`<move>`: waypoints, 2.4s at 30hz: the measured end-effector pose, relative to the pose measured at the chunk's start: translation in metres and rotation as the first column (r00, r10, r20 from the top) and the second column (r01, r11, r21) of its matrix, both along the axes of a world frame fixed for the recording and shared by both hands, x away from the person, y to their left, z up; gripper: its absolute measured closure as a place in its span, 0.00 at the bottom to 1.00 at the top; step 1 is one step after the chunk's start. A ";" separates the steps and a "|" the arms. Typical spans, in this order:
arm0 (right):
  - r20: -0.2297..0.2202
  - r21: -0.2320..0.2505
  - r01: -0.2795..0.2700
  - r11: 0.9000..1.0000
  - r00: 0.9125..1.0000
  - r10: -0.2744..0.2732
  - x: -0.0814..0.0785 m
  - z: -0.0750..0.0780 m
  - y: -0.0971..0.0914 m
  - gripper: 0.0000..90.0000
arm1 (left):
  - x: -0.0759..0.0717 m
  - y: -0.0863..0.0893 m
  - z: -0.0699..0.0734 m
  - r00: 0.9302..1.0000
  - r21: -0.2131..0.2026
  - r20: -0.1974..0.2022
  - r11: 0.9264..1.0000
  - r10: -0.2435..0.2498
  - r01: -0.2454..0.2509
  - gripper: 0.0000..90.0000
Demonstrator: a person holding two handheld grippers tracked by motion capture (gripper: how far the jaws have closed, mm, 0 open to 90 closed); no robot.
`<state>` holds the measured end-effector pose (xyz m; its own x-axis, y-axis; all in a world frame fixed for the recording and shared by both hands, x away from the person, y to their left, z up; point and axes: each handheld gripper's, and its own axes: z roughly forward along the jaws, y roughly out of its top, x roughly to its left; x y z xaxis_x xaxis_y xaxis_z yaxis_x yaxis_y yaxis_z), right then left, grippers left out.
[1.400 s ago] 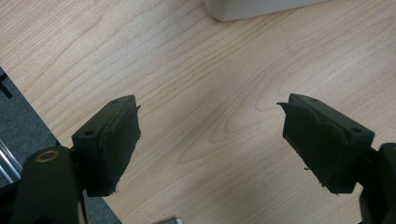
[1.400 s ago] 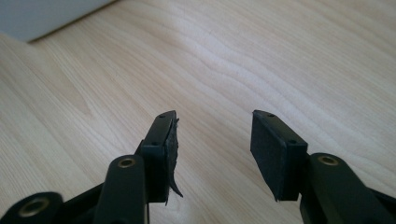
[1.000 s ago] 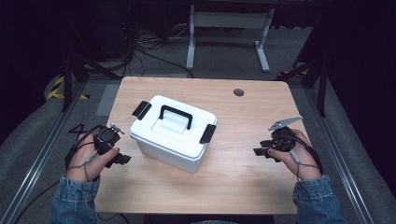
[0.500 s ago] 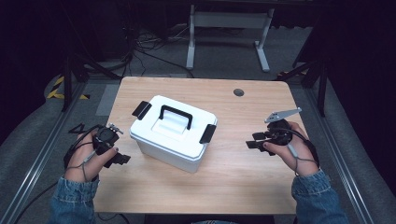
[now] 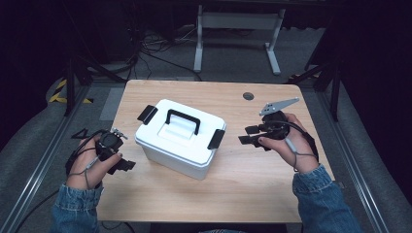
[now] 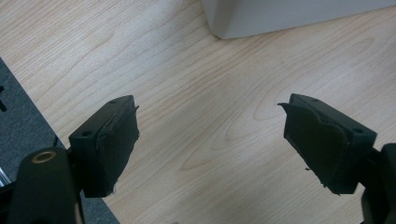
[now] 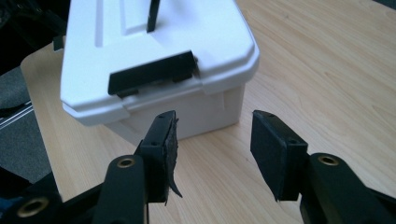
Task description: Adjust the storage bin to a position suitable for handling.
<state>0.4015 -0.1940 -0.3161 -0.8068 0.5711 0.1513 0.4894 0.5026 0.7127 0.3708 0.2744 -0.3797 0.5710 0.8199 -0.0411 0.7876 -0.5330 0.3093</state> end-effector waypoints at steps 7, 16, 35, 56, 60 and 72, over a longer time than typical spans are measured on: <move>0.022 0.026 -0.024 0.999 0.999 0.024 0.005 0.018 0.014 0.58 | 0.002 0.001 -0.001 1.000 0.010 0.010 1.000 -0.011 0.011 0.20; 0.028 0.012 -0.060 0.998 0.998 0.060 0.017 0.030 0.040 0.57 | 0.003 0.001 -0.001 1.000 0.015 0.029 1.000 -0.012 0.012 0.20; -0.024 0.014 -0.105 0.994 0.994 0.105 0.050 0.021 0.098 0.57 | 0.006 0.007 0.003 0.993 -0.019 0.103 0.998 0.053 -0.052 0.24; -0.056 -0.073 -0.163 0.984 0.986 0.159 0.060 -0.001 0.142 0.83 | 0.010 0.008 0.002 0.995 -0.009 0.084 0.999 0.047 -0.047 0.29; -0.041 -0.089 -0.182 0.979 0.983 0.179 0.058 -0.003 0.146 0.87 | 0.012 0.006 0.003 0.995 -0.006 0.090 0.999 0.038 -0.038 0.29; -0.030 -0.096 -0.197 0.976 0.980 0.195 0.051 -0.001 0.151 0.95 | 0.012 0.005 0.002 0.996 -0.010 0.085 1.000 0.030 -0.029 0.28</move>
